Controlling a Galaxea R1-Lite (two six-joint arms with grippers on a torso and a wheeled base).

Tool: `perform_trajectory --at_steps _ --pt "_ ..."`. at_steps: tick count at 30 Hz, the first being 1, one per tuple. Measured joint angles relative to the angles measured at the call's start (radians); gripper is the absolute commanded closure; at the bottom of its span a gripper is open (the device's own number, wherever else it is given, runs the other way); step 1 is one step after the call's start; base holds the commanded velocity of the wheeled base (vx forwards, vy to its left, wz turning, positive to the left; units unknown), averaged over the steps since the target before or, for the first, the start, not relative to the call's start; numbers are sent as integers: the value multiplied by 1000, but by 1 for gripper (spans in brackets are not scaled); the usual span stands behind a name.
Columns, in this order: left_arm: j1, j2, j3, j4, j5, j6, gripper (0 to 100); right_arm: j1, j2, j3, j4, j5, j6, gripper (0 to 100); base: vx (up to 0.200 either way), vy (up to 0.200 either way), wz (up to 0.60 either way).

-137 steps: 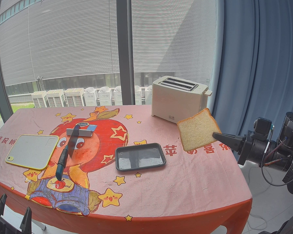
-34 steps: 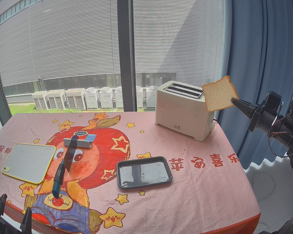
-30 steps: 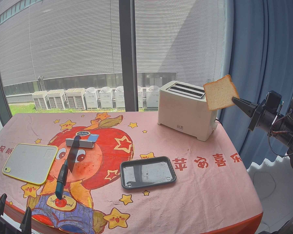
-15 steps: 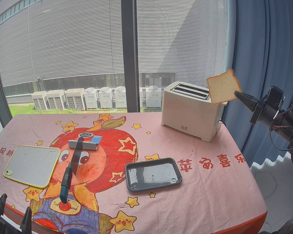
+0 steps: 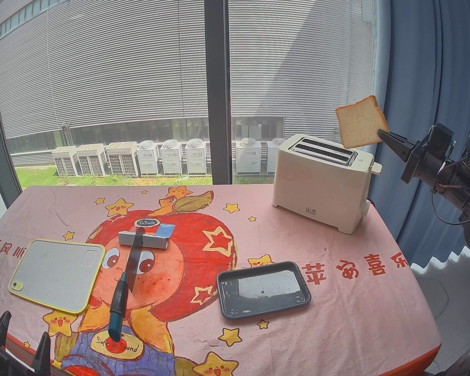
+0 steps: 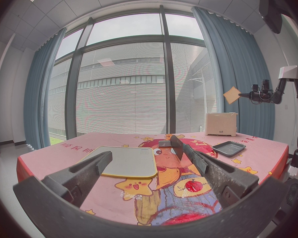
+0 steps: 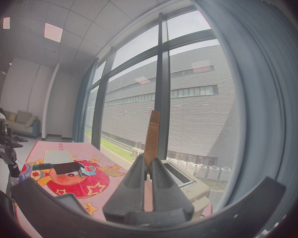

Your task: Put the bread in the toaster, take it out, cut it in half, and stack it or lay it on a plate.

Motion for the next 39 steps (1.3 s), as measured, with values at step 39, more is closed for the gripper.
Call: perform_trajectory --at_steps 39 --pt "0 0 0 0 -1 3 0 -97 147 -444 558 166 -357 100 0 0 0"
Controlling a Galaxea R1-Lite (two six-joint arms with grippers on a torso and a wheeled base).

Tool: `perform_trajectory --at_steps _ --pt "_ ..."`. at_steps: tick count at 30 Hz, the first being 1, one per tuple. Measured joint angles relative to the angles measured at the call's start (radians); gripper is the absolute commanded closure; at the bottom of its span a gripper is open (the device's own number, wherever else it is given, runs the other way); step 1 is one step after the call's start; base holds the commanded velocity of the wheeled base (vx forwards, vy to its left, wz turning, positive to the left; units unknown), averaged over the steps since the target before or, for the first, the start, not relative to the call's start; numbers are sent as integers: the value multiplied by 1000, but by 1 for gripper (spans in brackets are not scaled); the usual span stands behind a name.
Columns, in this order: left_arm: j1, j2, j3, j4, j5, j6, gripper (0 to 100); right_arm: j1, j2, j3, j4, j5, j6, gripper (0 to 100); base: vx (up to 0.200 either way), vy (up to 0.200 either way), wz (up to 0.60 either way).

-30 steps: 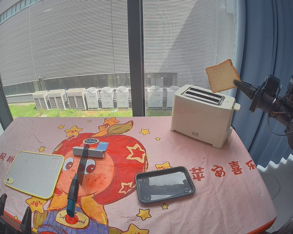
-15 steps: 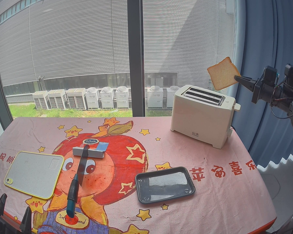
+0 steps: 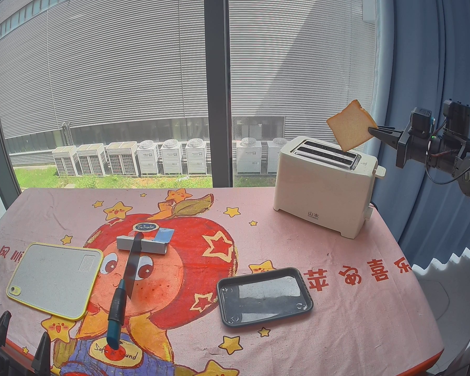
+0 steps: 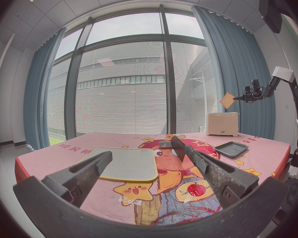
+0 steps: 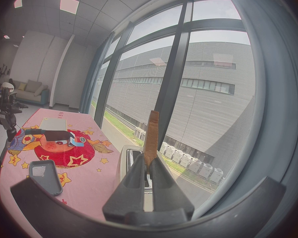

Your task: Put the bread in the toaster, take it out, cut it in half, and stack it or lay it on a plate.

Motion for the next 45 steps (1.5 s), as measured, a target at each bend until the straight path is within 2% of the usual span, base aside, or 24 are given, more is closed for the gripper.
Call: perform_trajectory --at_steps 18,45 --pt "0 0 0 0 0 -1 0 9 42 15 6 1 -33 100 0 0 0" --pt "0 0 0 0 0 -3 0 25 136 -9 1 -1 -42 100 0 0 0"
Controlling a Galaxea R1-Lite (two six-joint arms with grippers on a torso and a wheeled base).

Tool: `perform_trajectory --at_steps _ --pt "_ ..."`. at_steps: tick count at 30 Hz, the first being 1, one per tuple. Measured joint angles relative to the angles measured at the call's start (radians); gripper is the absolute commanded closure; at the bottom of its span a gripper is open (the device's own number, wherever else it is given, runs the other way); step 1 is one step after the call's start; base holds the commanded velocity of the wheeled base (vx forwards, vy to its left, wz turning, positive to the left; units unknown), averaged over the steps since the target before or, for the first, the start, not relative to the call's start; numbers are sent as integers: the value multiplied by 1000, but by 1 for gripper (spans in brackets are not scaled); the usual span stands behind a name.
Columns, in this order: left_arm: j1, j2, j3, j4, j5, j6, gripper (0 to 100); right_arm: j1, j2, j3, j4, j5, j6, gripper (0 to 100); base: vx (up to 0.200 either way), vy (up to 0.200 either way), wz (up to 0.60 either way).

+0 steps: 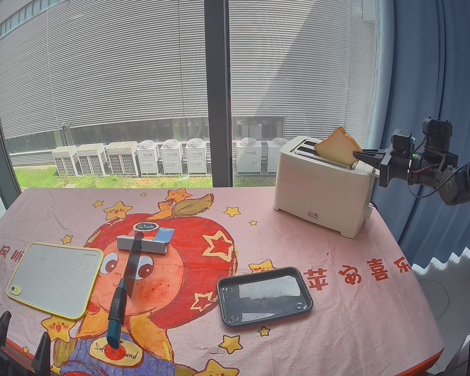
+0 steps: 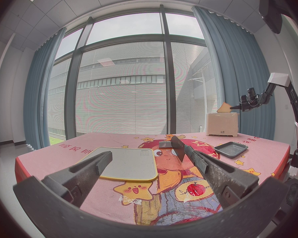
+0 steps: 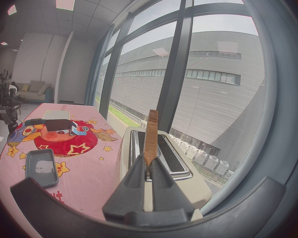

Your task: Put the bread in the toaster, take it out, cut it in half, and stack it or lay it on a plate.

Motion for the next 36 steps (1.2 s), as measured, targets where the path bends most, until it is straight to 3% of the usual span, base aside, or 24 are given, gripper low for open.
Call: perform_trajectory --at_steps 17,32,33,36 --pt "-1 0 0 0 0 0 0 14 63 -83 6 0 5 100 0 0 0" --pt "-1 0 0 0 1 0 0 26 76 -85 9 0 5 100 0 0 0" --pt "-1 0 0 0 1 0 0 26 75 -84 11 0 5 0 0 0 0" --pt "-1 0 0 0 1 0 0 26 71 -82 50 0 4 0 0 0 0"
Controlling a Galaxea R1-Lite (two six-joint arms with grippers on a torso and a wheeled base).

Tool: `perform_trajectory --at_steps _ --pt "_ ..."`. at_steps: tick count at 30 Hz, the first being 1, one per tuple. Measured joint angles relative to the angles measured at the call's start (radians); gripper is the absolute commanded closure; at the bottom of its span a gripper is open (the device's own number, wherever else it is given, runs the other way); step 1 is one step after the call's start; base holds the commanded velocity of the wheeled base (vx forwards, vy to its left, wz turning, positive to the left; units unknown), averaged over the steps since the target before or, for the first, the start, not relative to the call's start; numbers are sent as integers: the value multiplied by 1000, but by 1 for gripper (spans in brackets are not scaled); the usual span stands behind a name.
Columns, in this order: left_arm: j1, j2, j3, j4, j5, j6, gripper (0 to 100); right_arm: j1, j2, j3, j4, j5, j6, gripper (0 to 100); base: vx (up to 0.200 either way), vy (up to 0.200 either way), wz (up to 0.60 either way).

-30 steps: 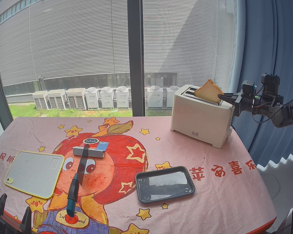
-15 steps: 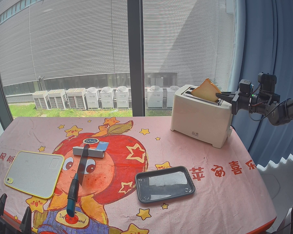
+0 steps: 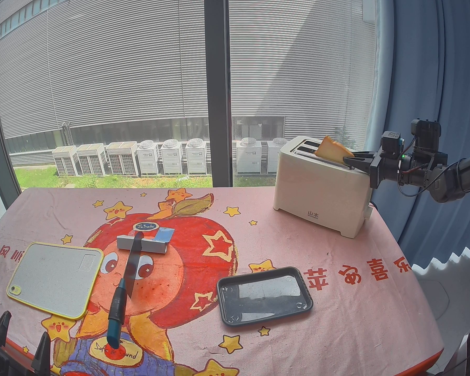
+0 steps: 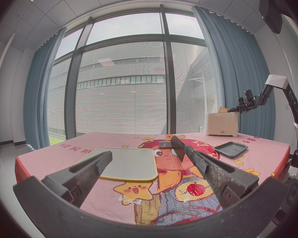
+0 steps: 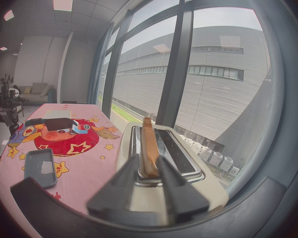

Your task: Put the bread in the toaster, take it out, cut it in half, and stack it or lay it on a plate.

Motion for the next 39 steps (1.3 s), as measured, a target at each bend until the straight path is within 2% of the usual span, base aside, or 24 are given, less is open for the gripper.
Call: perform_trajectory --at_steps 21,23,28,39 --pt "1 0 0 0 0 0 0 -10 -63 35 23 -1 15 0 0 0 0" --pt "1 0 0 0 0 0 0 -9 -76 59 23 -2 35 0 0 0 0" --pt "0 0 0 0 0 0 0 -2 -134 144 17 -4 119 0 0 0 0" --pt "1 0 0 0 1 -1 0 -4 -306 336 20 -6 155 0 0 0 0"
